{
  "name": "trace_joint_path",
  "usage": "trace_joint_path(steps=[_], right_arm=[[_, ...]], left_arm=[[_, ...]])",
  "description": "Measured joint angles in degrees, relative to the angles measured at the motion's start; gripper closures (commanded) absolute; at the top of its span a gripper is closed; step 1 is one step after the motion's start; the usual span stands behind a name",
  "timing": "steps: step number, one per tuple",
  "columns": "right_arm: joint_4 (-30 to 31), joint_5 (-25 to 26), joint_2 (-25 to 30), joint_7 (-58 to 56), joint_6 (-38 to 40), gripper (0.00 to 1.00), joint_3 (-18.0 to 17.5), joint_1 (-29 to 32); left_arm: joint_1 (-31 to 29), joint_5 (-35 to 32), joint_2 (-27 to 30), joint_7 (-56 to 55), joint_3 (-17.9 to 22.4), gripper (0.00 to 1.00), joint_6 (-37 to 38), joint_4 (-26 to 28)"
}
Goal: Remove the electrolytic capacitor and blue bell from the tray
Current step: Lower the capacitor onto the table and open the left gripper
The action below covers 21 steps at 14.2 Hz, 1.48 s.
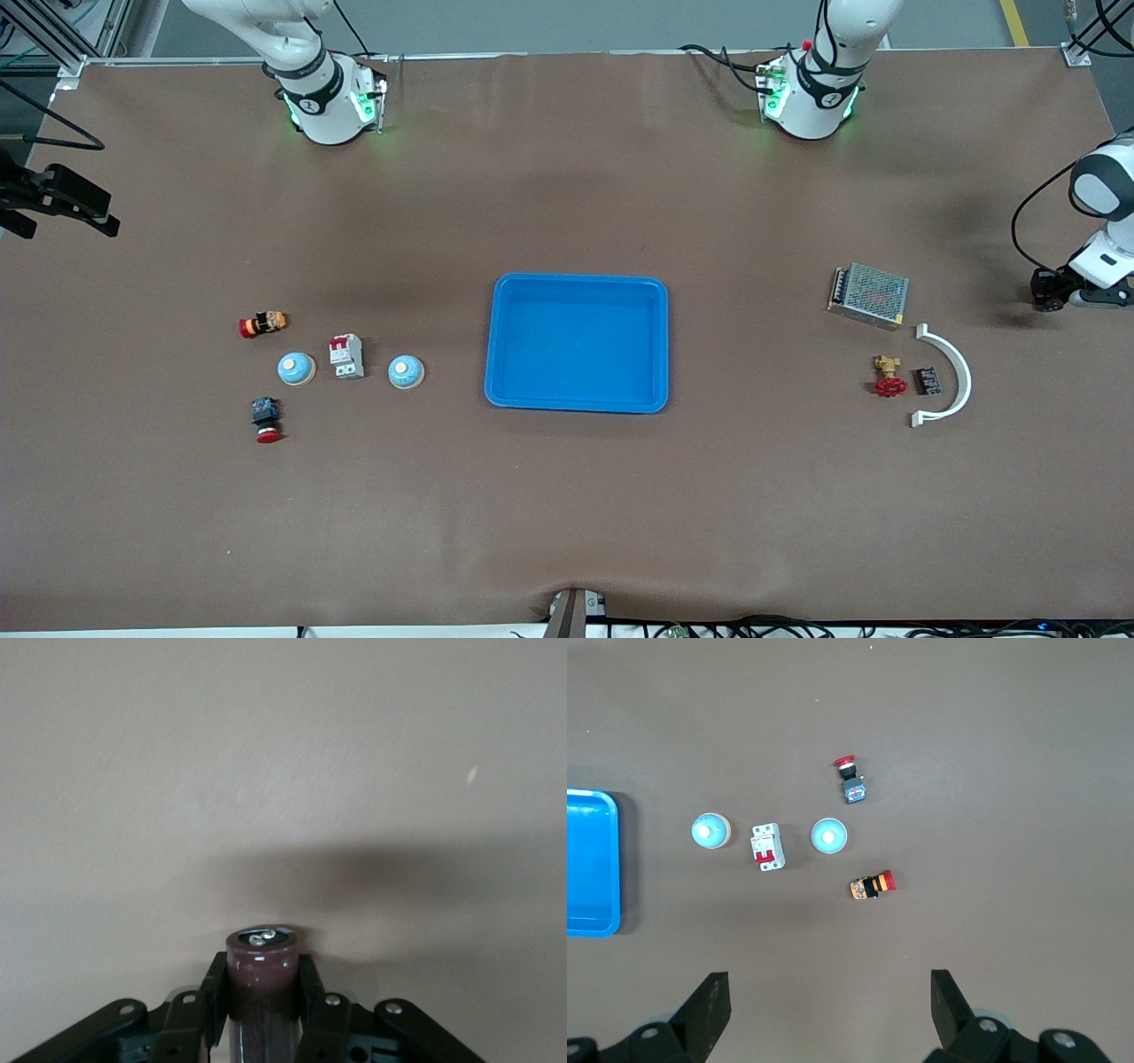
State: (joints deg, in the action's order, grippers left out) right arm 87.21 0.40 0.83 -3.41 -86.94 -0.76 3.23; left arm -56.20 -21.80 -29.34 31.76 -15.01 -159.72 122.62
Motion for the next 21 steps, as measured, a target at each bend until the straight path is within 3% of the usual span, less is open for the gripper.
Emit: trace_joint_path(steps=[8, 15, 21], right_arm=[[0.00, 0.00, 0.00, 0.00, 0.00, 0.00, 0.02, 0.02], [0.00, 0.00, -0.01, 0.00, 0.02, 0.00, 0.02, 0.03], [0.00, 0.00, -0.01, 0.00, 0.02, 0.00, 0.03, 0.04]], left_arm=[[1.14, 0.00, -0.22, -1.65, -1.03, 1.00, 0.39, -1.30], [13.41, 0.00, -4.25, -11.14, -1.31, 1.00, 16.33, -16.61], [14.26, 0.00, -11.59, -11.54, -1.09, 1.00, 18.19, -23.72]])
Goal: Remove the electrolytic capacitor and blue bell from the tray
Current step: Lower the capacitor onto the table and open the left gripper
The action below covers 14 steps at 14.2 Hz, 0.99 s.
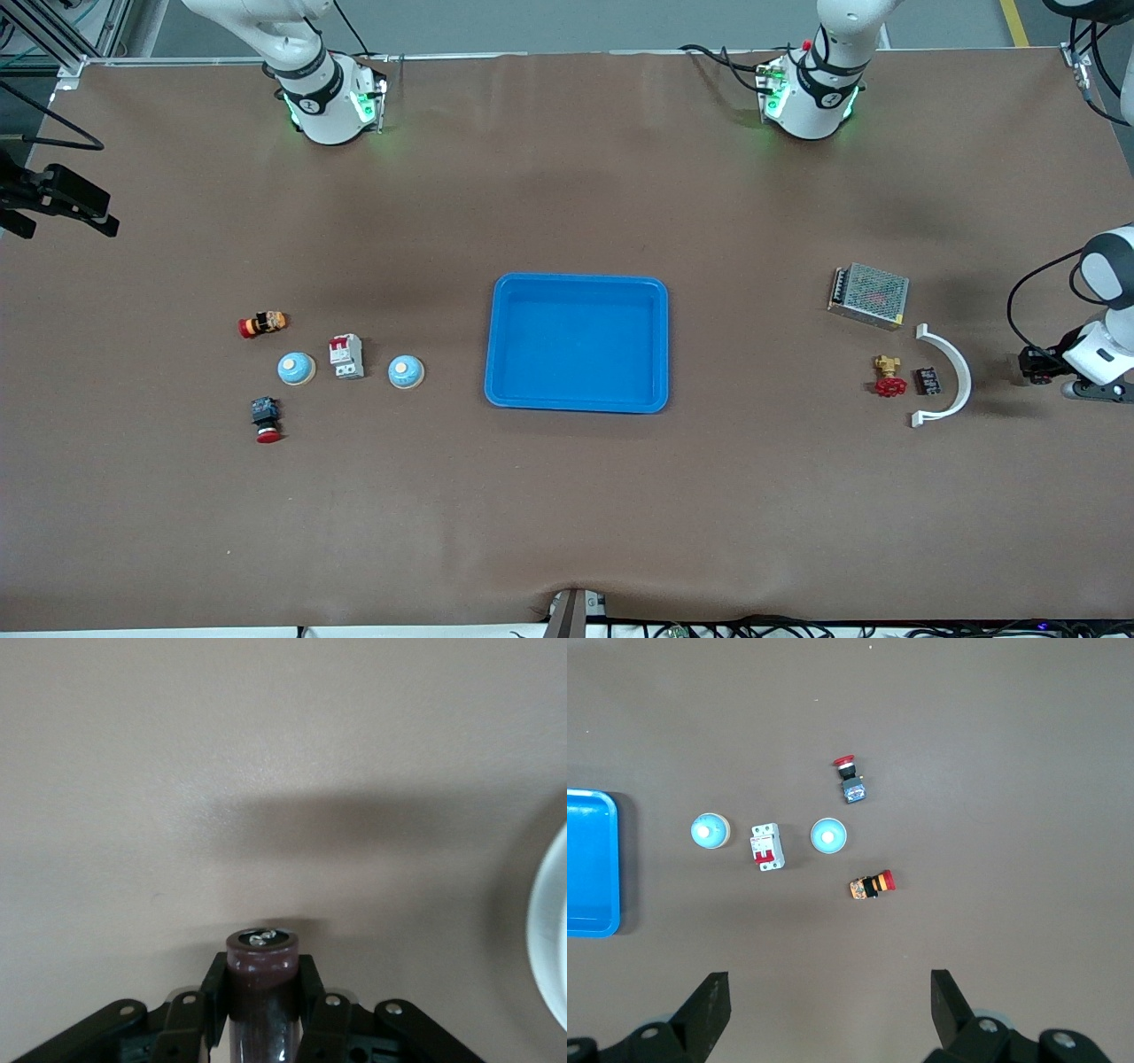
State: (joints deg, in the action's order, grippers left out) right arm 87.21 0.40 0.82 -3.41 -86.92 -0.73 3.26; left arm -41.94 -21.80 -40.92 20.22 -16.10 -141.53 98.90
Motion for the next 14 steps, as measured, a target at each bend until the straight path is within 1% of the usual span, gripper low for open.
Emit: trace_joint_path(steps=[1, 2, 3, 4, 9, 12, 14], right_arm=[[0.00, 0.00, 0.00, 0.00, 0.00, 0.00, 0.00, 0.00], [0.00, 0.00, 0.00, 0.00, 0.00, 0.00, 0.00, 0.00], [0.00, 0.00, 0.00, 0.00, 0.00, 0.00, 0.00, 0.00], [0.00, 0.00, 0.00, 0.00, 0.00, 0.00, 0.01, 0.00], [0.00, 0.00, 0.00, 0.00, 0.00, 0.00, 0.01, 0.00], [-0.04, 0.00, 0.00, 0.00, -0.02, 0.00, 0.03, 0.01], [-0.35, 0.00, 0.01, 0.00, -0.03, 0.00, 0.14, 0.04]], left_arm=[[0.00, 0.00, -0.69, 0.00, 0.00, 0.95, -0.01, -0.49], [0.02, 0.00, -1.02, 0.00, 0.00, 0.76, -0.01, -0.84], [0.04, 0.00, -1.13, 0.00, 0.00, 0.08, -0.01, -1.04], [0.05, 0.00, -1.14, 0.00, -0.01, 0.00, -0.01, -1.20], [0.03, 0.00, -1.14, -0.58, -0.01, 0.00, -0.07, -1.96], [0.36, 0.00, -1.10, -3.43, -0.20, 0.00, -0.09, -3.03], [1.69, 0.00, -1.03, -5.73, -0.32, 0.00, 0.55, -4.16]])
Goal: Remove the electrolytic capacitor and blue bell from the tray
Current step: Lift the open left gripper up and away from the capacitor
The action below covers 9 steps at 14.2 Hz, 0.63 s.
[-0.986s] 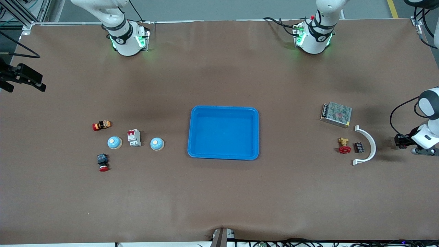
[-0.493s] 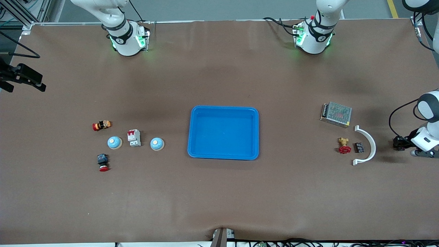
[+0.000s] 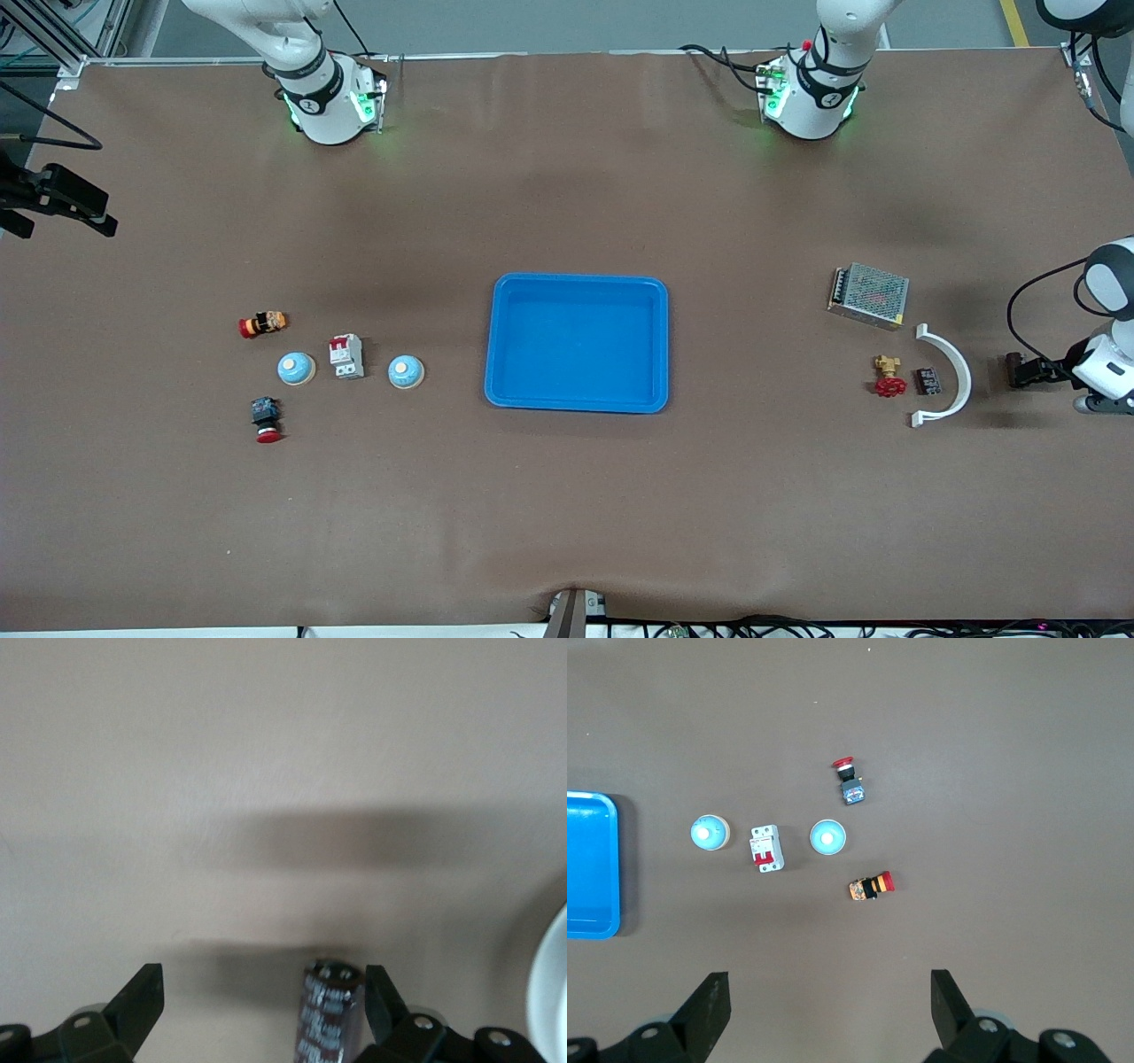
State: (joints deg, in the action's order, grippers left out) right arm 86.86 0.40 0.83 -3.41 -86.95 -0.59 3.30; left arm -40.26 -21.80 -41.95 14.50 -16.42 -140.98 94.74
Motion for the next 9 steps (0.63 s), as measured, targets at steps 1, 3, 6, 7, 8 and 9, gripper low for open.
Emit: trace_joint_path(steps=[1, 3, 6, 7, 8, 9], right_arm=[[-0.12, 0.00, 0.00, 0.00, 0.00, 0.00, 0.04, 0.00], [-0.16, 0.00, 0.00, 0.00, 0.00, 0.00, 0.07, 0.01], [-0.17, 0.00, 0.00, 0.00, 0.00, 0.00, 0.08, 0.01], [-0.17, 0.00, 0.00, 0.00, 0.00, 0.00, 0.09, 0.01], [-0.17, 0.00, 0.00, 0.00, 0.00, 0.00, 0.10, 0.01], [-0.17, 0.00, 0.00, 0.00, 0.00, 0.00, 0.11, 0.01]], left_arm=[[0.82, 0.00, 0.03, -1.23, -0.04, 0.00, 0.96, -0.79], [3.04, 0.04, 0.13, -4.52, -0.14, 0.00, 4.21, -3.02], [7.23, 0.60, 0.28, -9.77, -0.22, 0.00, 9.95, -6.69], [8.40, 1.01, 0.32, -10.94, -0.24, 0.00, 11.54, -7.80], [9.33, 1.50, 0.34, -11.92, -0.25, 0.00, 12.54, -8.65], [10.17, 1.88, 0.34, -12.81, -0.24, 0.00, 13.11, -9.19]])
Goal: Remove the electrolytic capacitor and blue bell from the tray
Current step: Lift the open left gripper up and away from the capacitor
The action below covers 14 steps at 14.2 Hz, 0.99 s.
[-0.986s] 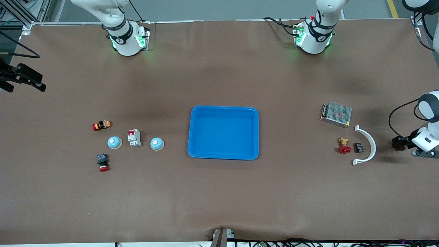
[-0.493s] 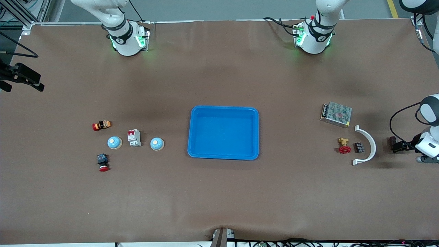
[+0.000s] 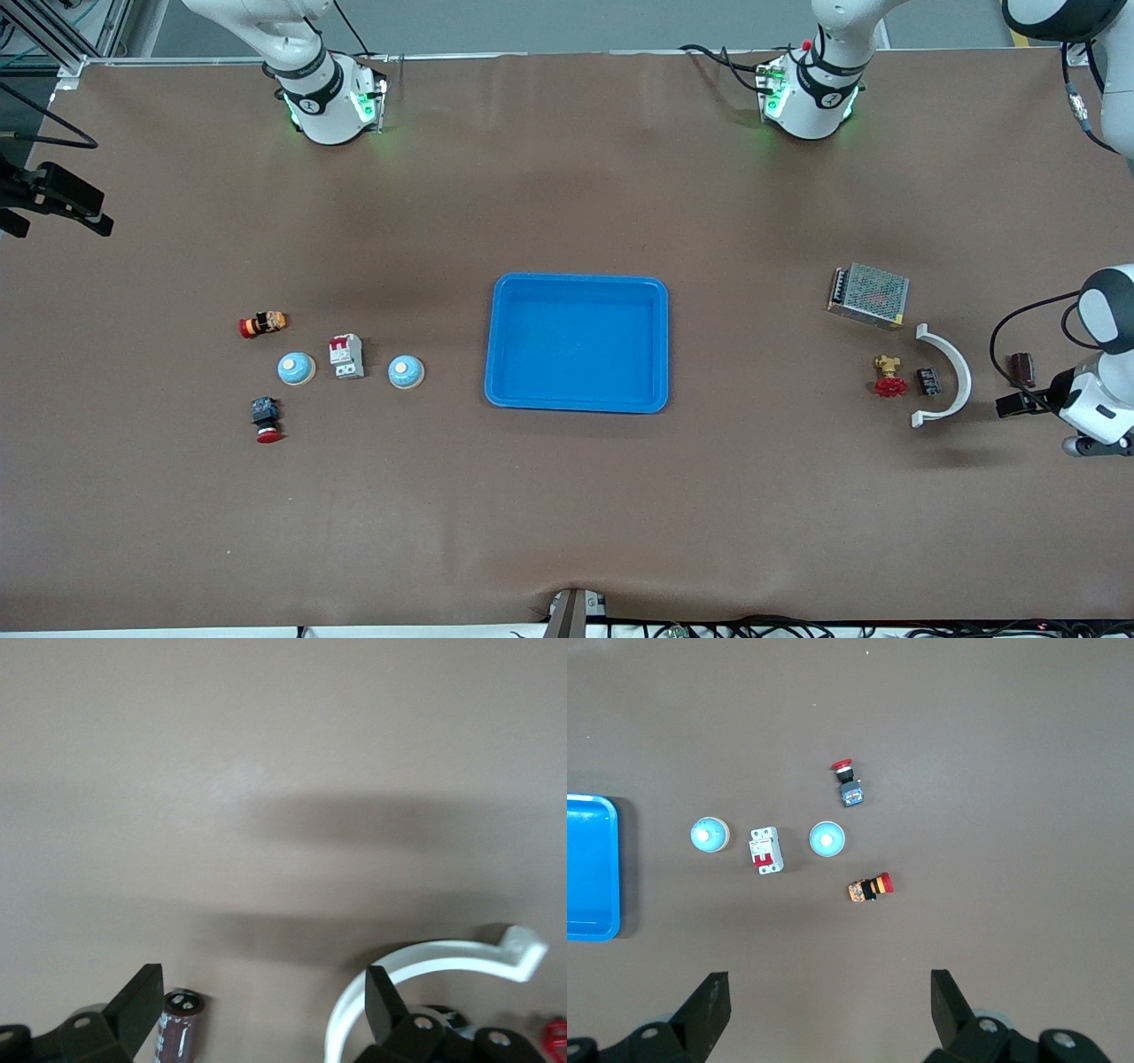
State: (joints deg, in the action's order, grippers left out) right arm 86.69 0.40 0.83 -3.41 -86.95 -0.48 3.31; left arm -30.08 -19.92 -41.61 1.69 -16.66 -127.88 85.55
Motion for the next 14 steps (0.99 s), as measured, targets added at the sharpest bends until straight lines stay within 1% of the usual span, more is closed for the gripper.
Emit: trace_joint_path(steps=[4, 11, 14], right_arm=[[-0.02, 0.00, 0.00, 0.00, 0.00, 0.00, 0.01, 0.00], [-0.04, 0.00, 0.00, 0.00, 0.00, 0.00, 0.01, 0.00], [-0.05, 0.00, 0.00, 0.00, 0.00, 0.00, 0.01, 0.00]], left_arm=[[3.67, 0.75, -0.02, -5.14, -0.05, 0.00, 0.28, -0.28], [15.41, 0.88, -0.39, -16.21, 0.12, 0.00, 0.61, -0.63], [18.16, 0.99, -0.83, -19.04, 0.20, 0.00, 0.61, -0.64]])
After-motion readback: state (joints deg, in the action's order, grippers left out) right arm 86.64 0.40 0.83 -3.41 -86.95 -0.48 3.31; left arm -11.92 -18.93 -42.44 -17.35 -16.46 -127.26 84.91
